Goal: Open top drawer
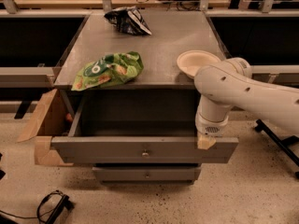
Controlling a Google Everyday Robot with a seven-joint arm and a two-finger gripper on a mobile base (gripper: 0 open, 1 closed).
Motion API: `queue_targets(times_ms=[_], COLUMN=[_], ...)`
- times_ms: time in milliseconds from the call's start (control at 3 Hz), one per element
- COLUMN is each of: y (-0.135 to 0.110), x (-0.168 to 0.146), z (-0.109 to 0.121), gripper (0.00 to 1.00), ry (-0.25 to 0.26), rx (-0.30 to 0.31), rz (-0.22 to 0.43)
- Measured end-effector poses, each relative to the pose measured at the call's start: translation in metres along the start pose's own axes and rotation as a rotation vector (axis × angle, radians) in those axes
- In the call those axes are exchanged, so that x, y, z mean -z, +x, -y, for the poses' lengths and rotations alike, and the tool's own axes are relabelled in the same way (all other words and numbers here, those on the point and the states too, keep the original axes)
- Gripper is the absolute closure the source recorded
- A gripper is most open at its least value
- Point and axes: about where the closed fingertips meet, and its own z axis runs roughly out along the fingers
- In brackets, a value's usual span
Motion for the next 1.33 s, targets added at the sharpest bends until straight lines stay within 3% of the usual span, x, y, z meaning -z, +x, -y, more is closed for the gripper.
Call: queue_targets(times_ms=[333, 667, 1333], y=[0.0, 0.0, 0.0], x=[0.0008, 0.0008, 0.0008], z=[0.0, 0.0, 0.0], gripper=[1.0, 0.82, 0.35], ry=[0.0, 0.0, 0.0], rx=[0.0, 0.0, 0.0], rz=[0.0, 0.0, 0.0])
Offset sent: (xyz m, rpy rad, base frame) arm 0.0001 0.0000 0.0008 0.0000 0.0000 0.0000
